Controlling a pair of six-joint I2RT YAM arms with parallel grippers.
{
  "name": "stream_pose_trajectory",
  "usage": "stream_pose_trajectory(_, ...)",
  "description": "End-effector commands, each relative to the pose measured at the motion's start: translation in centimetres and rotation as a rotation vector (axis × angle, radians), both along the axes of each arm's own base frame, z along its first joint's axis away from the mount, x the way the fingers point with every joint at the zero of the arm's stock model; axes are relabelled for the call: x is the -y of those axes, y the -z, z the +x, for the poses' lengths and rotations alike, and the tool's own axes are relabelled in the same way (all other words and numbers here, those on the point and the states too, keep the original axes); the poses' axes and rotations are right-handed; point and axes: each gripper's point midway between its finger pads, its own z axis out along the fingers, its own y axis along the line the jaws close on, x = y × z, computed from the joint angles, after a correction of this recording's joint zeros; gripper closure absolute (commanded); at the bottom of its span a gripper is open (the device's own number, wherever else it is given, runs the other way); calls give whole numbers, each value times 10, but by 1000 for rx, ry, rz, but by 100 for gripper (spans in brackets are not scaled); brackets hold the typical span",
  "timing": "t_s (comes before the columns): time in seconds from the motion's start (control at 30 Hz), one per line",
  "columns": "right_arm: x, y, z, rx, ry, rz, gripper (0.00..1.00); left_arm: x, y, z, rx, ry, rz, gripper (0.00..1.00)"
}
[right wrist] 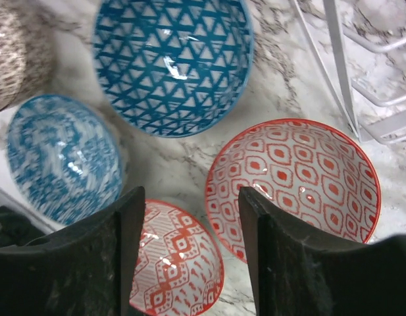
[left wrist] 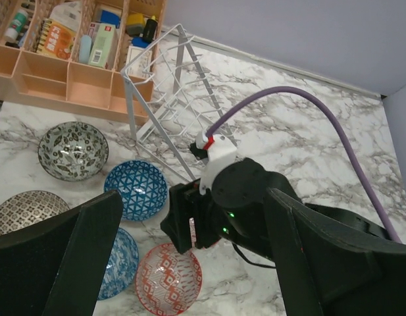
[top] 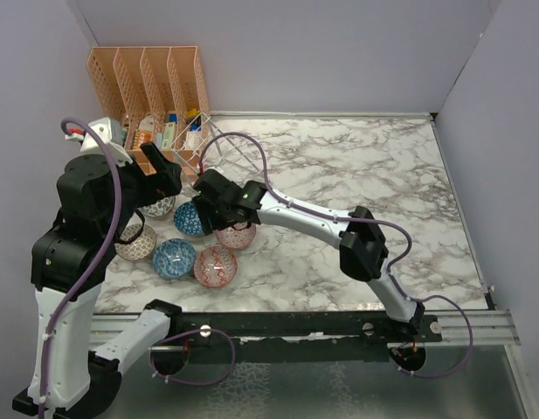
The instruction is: Load the bowls into the dish rack
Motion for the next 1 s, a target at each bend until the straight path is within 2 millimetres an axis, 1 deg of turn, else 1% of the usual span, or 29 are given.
stream_pose_trajectory(0.0, 11, 23, 3, -24, 148, -104, 45, 8, -3, -24, 24, 59, -68, 9)
stream_pose_trajectory(0.07, 10, 30, -1, -33, 162, -116, 46, 9, -3, -30, 28, 80, -67, 9)
stream_pose_trajectory(0.17, 3, 37, -9, -31, 149, -111, 46, 13, 1, -36, 9, 119, -57, 9)
stream_pose_trajectory(0.23, -2, 40, -14, -26, 136, -112, 46, 16, 2, -37, 1, 134, -60, 9)
stream_pose_trajectory(0.33, -2, 48, -18, -24, 123, -134, 46, 19, 2, -34, -1, 140, -73, 10)
stream_pose_trajectory(0.43, 7, 54, -12, 9, 127, -181, 46, 19, 5, -29, -7, 119, -92, 10)
stream_pose_trajectory(0.53, 22, 59, -5, 55, 153, -247, 47, 20, 6, -29, -18, 114, -107, 12)
stream_pose_trajectory(0.6, 28, 59, -1, 83, 171, -265, 48, 19, 8, -29, -22, 107, -114, 12)
stream_pose_trajectory(0.73, 26, 58, 6, 126, 162, -257, 50, 20, 11, -26, -29, 103, -115, 12)
stream_pose_trajectory(0.8, 23, 62, 7, 128, 149, -253, 51, 19, 15, -24, -38, 96, -108, 12)
stream_pose_trajectory(0.97, 13, 73, 2, 98, 111, -235, 53, 17, 19, -22, -58, 81, -93, 12)
